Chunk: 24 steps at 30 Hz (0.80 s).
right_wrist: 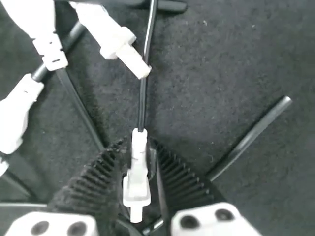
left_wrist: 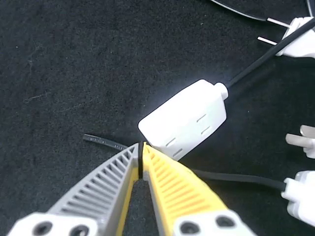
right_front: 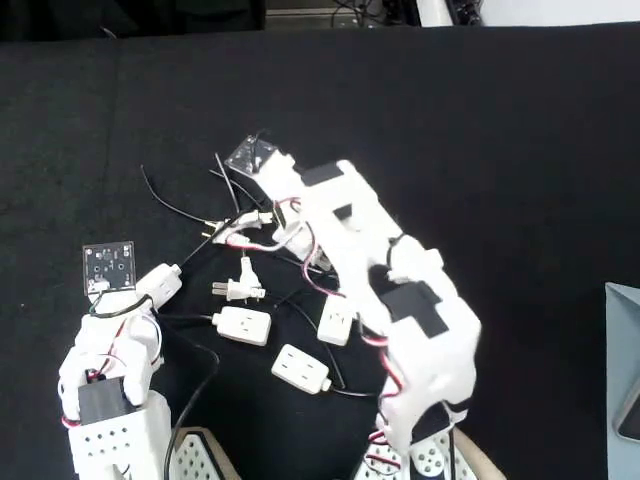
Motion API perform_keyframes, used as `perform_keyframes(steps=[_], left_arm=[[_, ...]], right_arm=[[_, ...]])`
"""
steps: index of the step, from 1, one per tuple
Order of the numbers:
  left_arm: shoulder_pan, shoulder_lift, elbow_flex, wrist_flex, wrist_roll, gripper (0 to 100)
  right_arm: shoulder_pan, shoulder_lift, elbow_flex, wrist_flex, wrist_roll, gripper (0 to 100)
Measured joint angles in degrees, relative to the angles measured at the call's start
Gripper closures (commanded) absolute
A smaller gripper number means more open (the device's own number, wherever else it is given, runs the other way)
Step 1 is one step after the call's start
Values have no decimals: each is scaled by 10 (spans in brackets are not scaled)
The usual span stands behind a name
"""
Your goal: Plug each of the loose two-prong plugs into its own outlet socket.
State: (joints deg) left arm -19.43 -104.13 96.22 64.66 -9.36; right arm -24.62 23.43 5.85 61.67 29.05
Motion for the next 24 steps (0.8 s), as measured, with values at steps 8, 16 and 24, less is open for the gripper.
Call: perform_keyframes(steps=[8, 16, 24], left_arm=[[0, 0, 0, 0, 0, 970], [0, 0, 0, 0, 0, 970], [0, 0, 0, 0, 0, 970]], right_arm=[[0, 102, -195, 211, 1, 867], [0, 122, -276, 292, -15, 866], [-1, 172, -286, 296, -38, 881]])
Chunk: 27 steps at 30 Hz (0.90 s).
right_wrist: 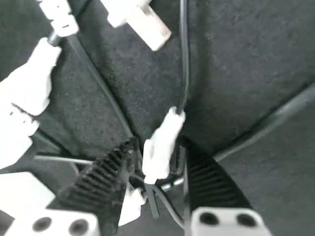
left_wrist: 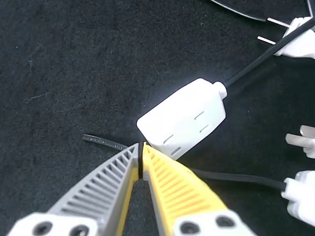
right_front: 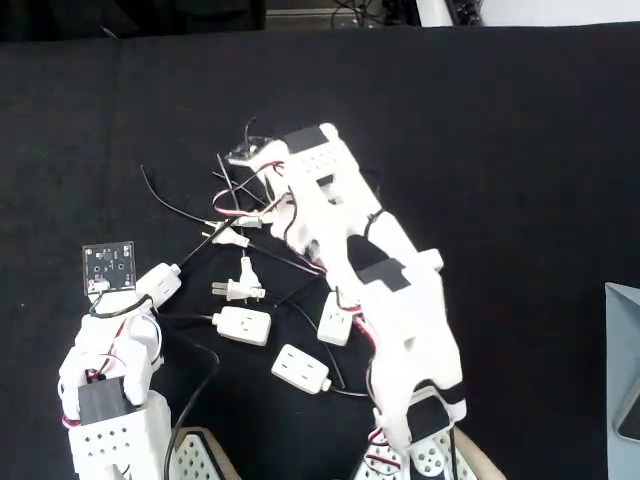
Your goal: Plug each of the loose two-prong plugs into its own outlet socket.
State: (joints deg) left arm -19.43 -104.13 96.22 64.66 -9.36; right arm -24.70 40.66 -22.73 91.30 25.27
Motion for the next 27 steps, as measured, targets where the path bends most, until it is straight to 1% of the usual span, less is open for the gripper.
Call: perform_keyframes(steps=[3, 4, 9, 16, 19, 21, 27], left_arm=[[0, 0, 0, 0, 0, 970], [0, 0, 0, 0, 0, 970], [0, 0, 0, 0, 0, 970], [0, 0, 0, 0, 0, 970], [0, 0, 0, 0, 0, 970], [0, 0, 0, 0, 0, 970], [0, 0, 0, 0, 0, 970]], right_arm=[[1, 13, -20, 2, -3, 935], [1, 15, -29, 2, -3, 939], [21, 18, -51, 18, -4, 931], [22, 37, -58, 41, -4, 937], [22, 47, -62, 42, -4, 989], [22, 48, -62, 42, -4, 987], [22, 31, -79, 70, 30, 988]])
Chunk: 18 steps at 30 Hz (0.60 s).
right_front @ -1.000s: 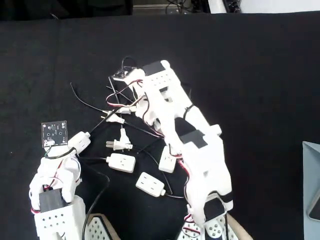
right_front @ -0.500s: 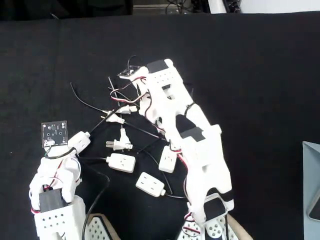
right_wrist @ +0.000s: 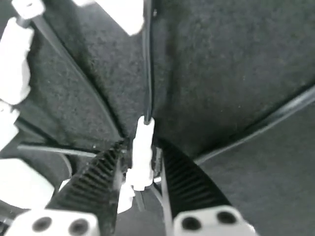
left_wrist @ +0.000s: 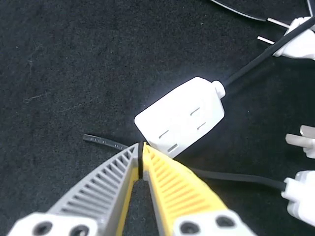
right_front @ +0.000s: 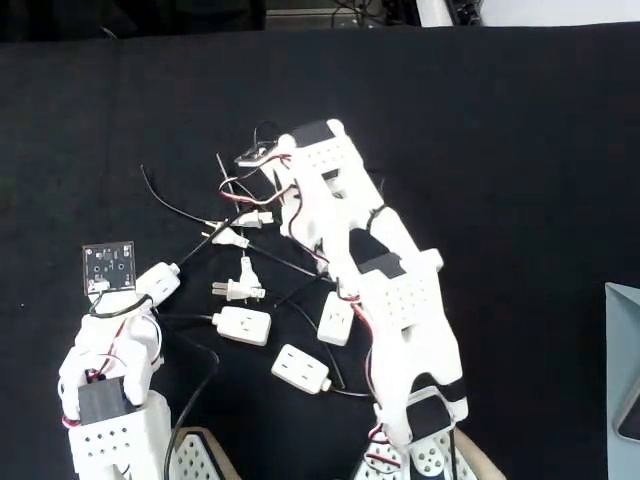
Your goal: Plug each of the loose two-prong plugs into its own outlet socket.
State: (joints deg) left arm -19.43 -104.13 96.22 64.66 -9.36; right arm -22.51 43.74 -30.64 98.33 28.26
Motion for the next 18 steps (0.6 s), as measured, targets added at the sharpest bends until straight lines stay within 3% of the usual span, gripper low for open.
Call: perform_keyframes(steps=[6, 13, 18], left_arm=[[0, 0, 0, -5, -1, 970], [0, 0, -11, -108, 3, 967], [0, 0, -42, -200, 73, 967]], right_arm=[[0, -127, -2, 3, 1, 987], [-1, -297, 84, -6, -11, 987], [-23, -432, 189, -43, -27, 987]])
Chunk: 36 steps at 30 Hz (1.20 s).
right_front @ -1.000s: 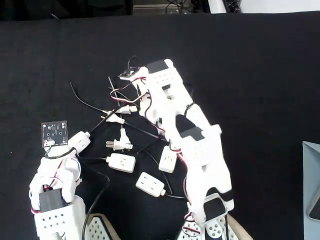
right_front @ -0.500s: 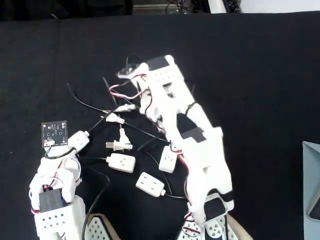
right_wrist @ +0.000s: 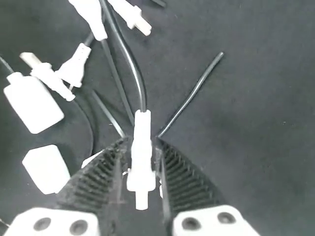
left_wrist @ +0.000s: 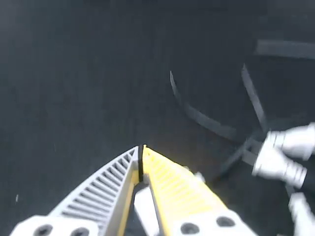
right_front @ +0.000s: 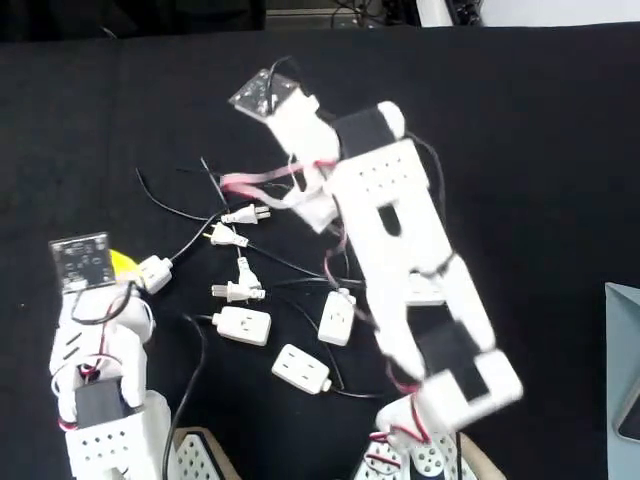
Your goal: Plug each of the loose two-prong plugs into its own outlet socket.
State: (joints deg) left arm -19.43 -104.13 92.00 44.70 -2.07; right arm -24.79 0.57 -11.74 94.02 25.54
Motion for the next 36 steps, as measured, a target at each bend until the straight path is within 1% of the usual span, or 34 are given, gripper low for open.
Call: perform_keyframes(steps=[3, 6, 9, 12, 17, 22, 25, 28, 33, 36], left_arm=[[19, 0, -9, -51, 29, 967], [63, 0, -9, -91, 51, 966], [113, 0, -9, -119, 73, 966], [160, 0, -11, -128, 82, 966], [237, 0, -39, -128, 82, 966], [302, 0, -68, -128, 82, 966], [323, 0, -89, -120, 82, 966], [334, 0, -109, -92, 75, 966], [354, 0, -131, -46, 16, 966], [359, 0, -137, -22, -4, 966]], right_arm=[[-31, -90, 80, -44, -17, 987], [-67, -185, 163, -93, -36, 987], [-97, -270, 246, -146, -57, 987], [-122, -342, 318, -193, -74, 987], [-165, -406, 397, -238, -84, 987], [-187, -414, 402, -247, -89, 987], [-187, -417, 404, -247, -90, 987], [-187, -417, 409, -247, -90, 987], [-188, -418, 425, -247, -90, 987], [-188, -418, 425, -247, -90, 987]])
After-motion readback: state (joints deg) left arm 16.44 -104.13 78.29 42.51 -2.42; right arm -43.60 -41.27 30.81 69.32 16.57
